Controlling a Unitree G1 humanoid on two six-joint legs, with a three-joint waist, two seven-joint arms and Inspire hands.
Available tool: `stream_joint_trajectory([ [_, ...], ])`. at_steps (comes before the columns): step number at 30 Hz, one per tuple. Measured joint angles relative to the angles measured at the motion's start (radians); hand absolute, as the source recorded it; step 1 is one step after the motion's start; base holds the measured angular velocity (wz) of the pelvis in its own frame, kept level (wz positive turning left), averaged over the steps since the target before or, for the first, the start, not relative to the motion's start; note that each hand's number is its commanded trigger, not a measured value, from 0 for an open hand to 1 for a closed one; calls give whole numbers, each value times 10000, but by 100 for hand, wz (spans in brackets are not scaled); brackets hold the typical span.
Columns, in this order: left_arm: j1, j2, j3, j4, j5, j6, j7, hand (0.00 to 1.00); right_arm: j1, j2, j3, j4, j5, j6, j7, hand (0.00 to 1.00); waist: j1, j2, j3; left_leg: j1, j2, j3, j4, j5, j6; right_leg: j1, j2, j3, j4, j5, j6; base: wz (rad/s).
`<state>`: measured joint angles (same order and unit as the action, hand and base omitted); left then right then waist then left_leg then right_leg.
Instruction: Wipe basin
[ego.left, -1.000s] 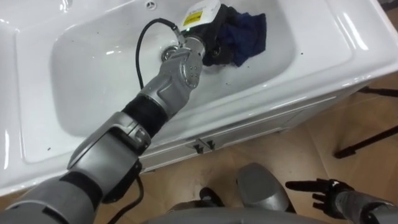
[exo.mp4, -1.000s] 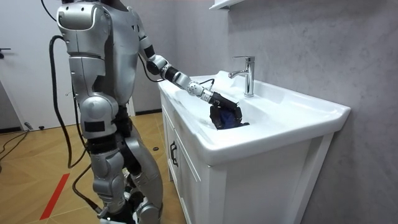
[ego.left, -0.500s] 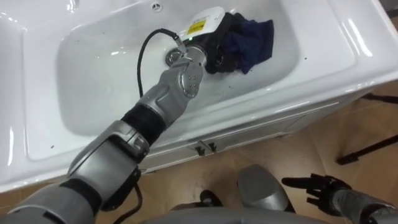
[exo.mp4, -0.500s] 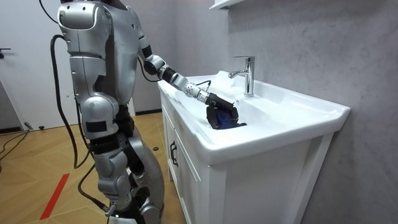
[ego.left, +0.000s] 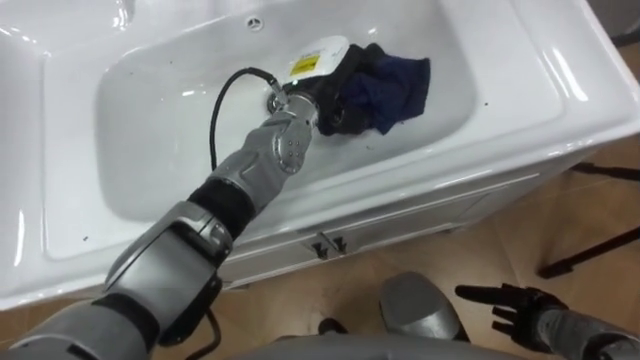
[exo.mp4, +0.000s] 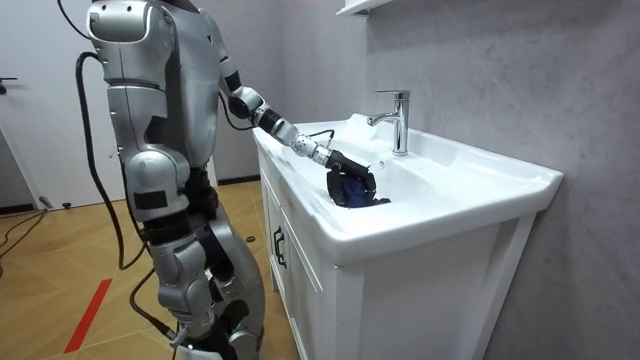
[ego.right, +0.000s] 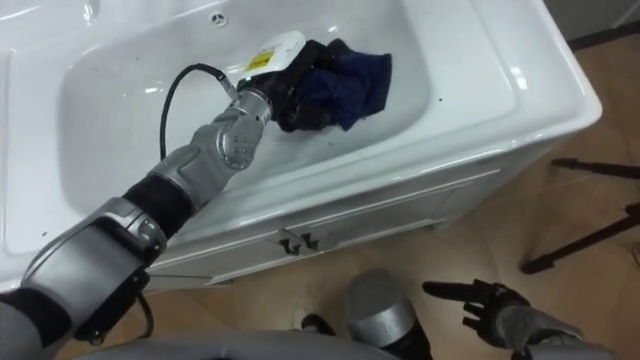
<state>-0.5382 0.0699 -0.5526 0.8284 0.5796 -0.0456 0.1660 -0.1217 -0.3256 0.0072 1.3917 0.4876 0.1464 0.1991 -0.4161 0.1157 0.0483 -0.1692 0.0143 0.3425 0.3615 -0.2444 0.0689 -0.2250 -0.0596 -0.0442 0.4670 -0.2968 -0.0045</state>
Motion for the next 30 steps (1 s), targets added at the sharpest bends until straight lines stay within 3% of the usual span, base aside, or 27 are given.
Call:
stream_joint_trajectory([
  [2, 278, 144, 289, 6, 407, -43, 1, 100, 61, 6, -242, 3, -147, 3, -2, 0, 149, 14, -36, 58, 68, 64, 7, -19, -33, 58, 65, 26, -27, 27, -43, -13],
  [3, 514, 354, 411, 6, 678, -109, 3, 100, 99, -11, -397, 23, -189, 1, 5, 0, 149, 44, -91, 103, 97, 50, 1, -16, -69, 143, 104, 9, -94, 46, -74, 0],
  [4, 748, 636, 422, 6, 930, -115, 5, 100, 187, -79, -592, 21, -240, -21, 7, 0, 161, 129, -213, 148, 130, 51, -34, 6, -108, 219, 144, -29, -213, 89, -109, 0],
  [7, 1317, 1328, 677, 88, 1785, -98, 9, 100, 395, -308, -1031, 61, -252, -56, 39, 0, 235, 275, -316, 420, 244, 56, -45, -3, -201, 537, 269, 22, -366, 151, -186, -6],
  [9, 1715, 1711, 1078, 172, 2165, -76, 111, 100, 574, -331, -1142, 64, -224, -125, 46, 0, 503, 324, -353, 540, 257, 101, -189, 14, -299, 610, 283, 111, -366, 171, -247, -17],
  [11, 2062, 2066, 1404, 171, 2849, 33, 244, 100, 756, -331, -1189, 59, -218, -129, 50, 0, 658, 391, -401, 609, 256, 65, -300, 78, -367, 645, 304, 72, -372, 173, -300, 0],
  [13, 2434, 2344, 1621, 171, 3439, 485, 413, 100, 844, -330, -1214, 65, -221, -131, 65, 0, 741, 506, -473, 720, 243, 27, -395, 202, -412, 690, 280, -26, -368, 165, -363, 12],
  [15, 2554, 2404, 1684, 171, 3930, 741, 460, 100, 830, -326, -1333, 97, -213, -135, 167, 0, 910, 586, -502, 748, 245, 37, -372, 258, -448, 711, 292, -64, -364, 166, -414, 6],
  [19, 2858, 2437, 1815, 87, 4729, 881, 723, 100, 834, -325, -1497, 113, -202, -143, 443, 0, 1093, 634, -537, 798, 300, -27, -322, 321, -547, 803, 358, -131, -388, 145, -523, 3],
  [22, 3246, 2477, 1846, -218, 5234, 961, 921, 100, 909, -340, -1724, 141, -216, -141, 447, 0, 1109, 710, -576, 843, 340, -345, -325, 380, -638, 1045, 417, -339, -632, 195, -630, 15],
  [30, 3903, 2496, 1955, -668, 5239, 1123, 1381, 100, 938, -363, -1782, 67, -257, -143, 433, 0, 1417, 788, -571, 1121, 318, -565, -631, 523, -850, 1266, 460, -428, -710, 127, -795, 2],
])
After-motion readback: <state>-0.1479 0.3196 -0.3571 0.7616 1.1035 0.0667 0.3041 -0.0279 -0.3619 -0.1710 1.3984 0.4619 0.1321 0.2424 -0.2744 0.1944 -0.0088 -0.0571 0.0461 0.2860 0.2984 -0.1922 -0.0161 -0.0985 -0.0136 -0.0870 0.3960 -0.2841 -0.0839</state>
